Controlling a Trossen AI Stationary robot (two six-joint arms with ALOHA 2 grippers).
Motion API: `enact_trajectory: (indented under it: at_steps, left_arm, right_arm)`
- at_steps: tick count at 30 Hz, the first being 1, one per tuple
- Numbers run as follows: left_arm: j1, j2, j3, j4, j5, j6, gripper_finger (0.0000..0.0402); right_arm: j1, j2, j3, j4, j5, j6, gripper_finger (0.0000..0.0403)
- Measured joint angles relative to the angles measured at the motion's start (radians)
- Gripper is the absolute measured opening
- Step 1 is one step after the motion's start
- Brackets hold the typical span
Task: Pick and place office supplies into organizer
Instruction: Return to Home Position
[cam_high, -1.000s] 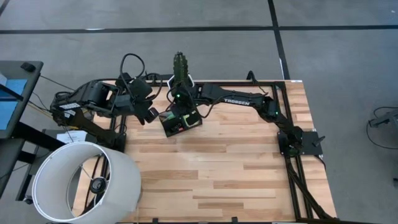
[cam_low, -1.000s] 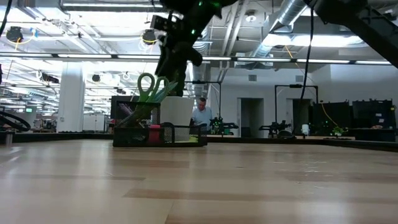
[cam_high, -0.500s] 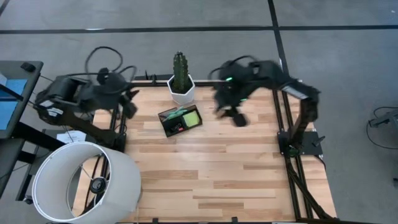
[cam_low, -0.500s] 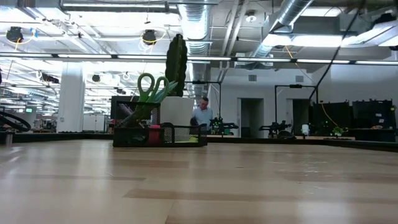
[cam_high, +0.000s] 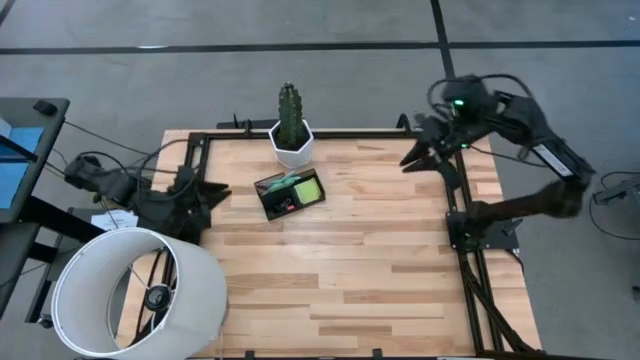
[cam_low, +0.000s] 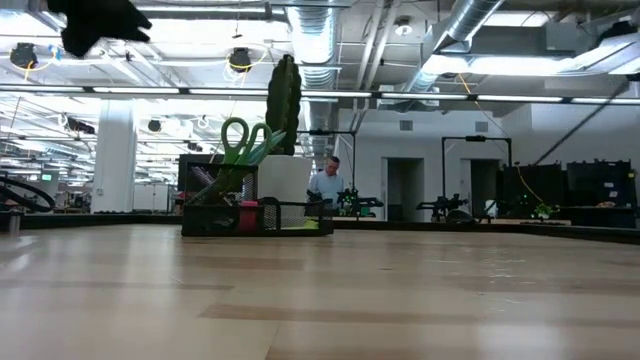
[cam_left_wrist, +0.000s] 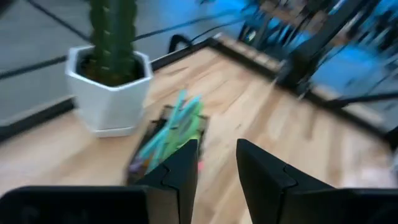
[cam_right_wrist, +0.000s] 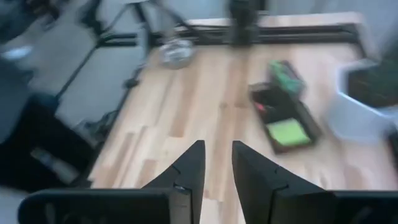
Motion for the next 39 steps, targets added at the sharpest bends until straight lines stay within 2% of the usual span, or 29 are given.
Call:
enact_trajectory:
  at_steps: [6,11,14,16,20,23,26,31,39]
  left_arm:
    - [-0.014,-0.201,-0.364,0.431,0.007,0.091,0.0102]
    - [-0.014,-0.307,-0.613,0.758,0.008,0.087,0.0102]
    - [-0.014,-0.337,-0.723,0.925,0.008,0.108,0.0102]
    - [-0.013,-0.343,-0.764,0.971,0.006,0.118,0.0102]
    - [-0.011,-0.336,-0.759,0.915,-0.025,0.102,0.0102]
    - [-0.011,-0.338,-0.759,0.918,-0.082,0.105,0.0102]
    - [-0.011,-0.337,-0.759,0.914,-0.136,0.133,0.0102]
    - [-0.011,-0.337,-0.759,0.914,-0.155,0.168,0.0102]
    - [-0.011,-0.337,-0.759,0.890,-0.157,0.221,0.0102]
  right_arm:
    - [-0.121,-0.299,-0.334,0.203,0.044,0.140,0.0072]
    - [-0.140,-0.588,-0.670,0.459,0.200,0.341,0.0072]
    - [-0.120,-0.772,-0.902,0.709,0.265,0.457,0.0072]
    - [-0.101,-0.884,-1.058,0.915,0.307,0.516,0.0072]
    - [-0.057,-1.049,-1.339,1.281,0.487,0.619,0.0072]
    - [-0.016,-1.101,-1.489,1.380,0.636,0.645,0.0072]
    - [0.030,-1.114,-1.582,1.422,0.747,0.646,0.0072]
    - [0.106,-1.113,-1.676,1.448,0.836,0.689,0.0072]
    - [0.214,-1.068,-1.676,1.349,0.938,0.742,0.0072]
